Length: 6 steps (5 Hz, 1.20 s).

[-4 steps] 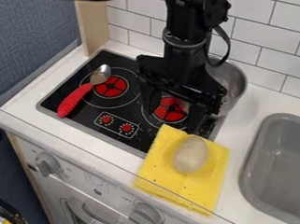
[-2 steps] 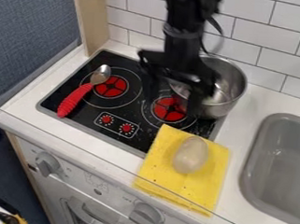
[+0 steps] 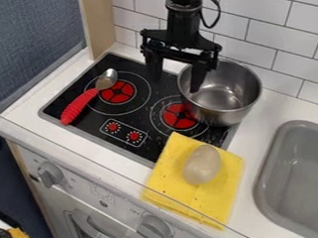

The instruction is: Move the silver pot between the two burners

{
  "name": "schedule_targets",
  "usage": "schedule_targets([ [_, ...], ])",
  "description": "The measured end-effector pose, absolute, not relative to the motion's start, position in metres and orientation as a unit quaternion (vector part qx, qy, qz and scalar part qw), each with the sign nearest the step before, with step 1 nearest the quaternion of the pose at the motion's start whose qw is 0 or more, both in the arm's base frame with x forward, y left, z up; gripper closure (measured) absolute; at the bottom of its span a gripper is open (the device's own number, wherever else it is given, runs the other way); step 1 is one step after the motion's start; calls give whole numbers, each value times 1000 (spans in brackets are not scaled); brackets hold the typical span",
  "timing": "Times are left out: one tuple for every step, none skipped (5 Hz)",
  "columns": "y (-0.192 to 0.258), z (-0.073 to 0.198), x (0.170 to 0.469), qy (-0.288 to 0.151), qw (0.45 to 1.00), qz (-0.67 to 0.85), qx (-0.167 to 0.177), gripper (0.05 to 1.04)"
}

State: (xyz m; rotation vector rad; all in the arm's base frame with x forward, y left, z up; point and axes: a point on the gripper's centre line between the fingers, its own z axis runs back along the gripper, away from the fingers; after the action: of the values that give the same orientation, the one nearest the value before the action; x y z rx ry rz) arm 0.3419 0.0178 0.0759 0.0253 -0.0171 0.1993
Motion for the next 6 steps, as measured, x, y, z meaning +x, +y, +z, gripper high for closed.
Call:
schedule_targets([
  [20,57,353,10,994,111,10,83],
  [20,36,353,34,993,113,17,83],
  [17,29,356,27,992,121,7,135],
  [10,24,353,27,993,117,1,419],
  [4,25,351,28,994,110,-8,710],
  [1,37,354,13,995,93,-23,915],
])
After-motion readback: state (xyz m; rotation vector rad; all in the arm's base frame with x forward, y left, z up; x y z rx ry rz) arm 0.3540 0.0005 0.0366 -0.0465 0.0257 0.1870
